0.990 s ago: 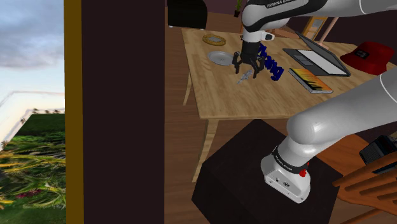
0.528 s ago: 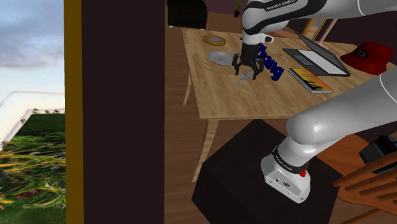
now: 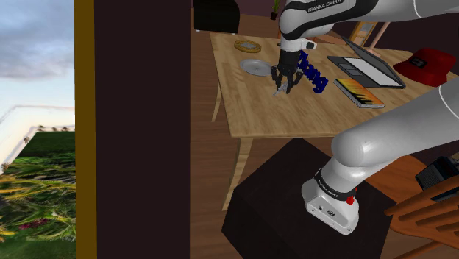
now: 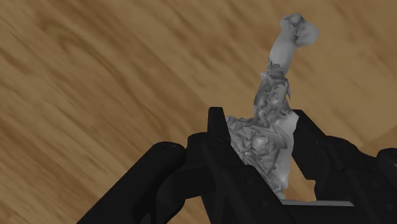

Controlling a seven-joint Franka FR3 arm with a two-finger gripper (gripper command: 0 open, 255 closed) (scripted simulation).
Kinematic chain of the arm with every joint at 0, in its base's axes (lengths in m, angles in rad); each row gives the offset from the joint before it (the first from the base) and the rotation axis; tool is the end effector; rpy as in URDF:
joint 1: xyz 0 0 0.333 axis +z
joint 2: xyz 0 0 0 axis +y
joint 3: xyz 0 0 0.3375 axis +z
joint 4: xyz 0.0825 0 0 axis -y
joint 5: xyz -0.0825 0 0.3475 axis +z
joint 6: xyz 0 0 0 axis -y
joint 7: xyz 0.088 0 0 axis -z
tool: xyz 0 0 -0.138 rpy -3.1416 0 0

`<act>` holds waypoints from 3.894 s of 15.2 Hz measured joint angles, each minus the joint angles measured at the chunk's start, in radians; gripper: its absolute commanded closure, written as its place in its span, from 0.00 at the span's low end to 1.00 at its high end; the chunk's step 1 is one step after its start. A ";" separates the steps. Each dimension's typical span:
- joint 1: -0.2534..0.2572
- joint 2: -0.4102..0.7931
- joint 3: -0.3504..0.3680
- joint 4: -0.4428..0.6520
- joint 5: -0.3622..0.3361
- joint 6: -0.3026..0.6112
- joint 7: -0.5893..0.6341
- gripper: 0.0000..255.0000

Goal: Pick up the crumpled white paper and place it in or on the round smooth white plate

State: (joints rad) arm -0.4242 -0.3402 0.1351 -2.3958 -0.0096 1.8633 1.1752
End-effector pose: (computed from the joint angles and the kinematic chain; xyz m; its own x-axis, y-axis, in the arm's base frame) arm 0.3562 -0.1051 0.4363 0.0954 -0.9951 -0.0254 -0.9749 -0.0985 0.1995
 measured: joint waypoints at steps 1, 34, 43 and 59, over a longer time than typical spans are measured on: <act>0.000 0.000 0.000 0.000 0.000 0.000 0.000 1.00; 0.003 0.401 0.024 0.683 -0.047 -0.289 0.041 1.00; 0.019 0.605 0.029 0.889 -0.076 -0.296 0.064 1.00; 0.018 0.620 0.028 0.780 -0.079 -0.171 0.072 0.00</act>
State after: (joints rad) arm -0.4065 0.2797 0.1634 -1.6160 -0.0884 1.6923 1.2468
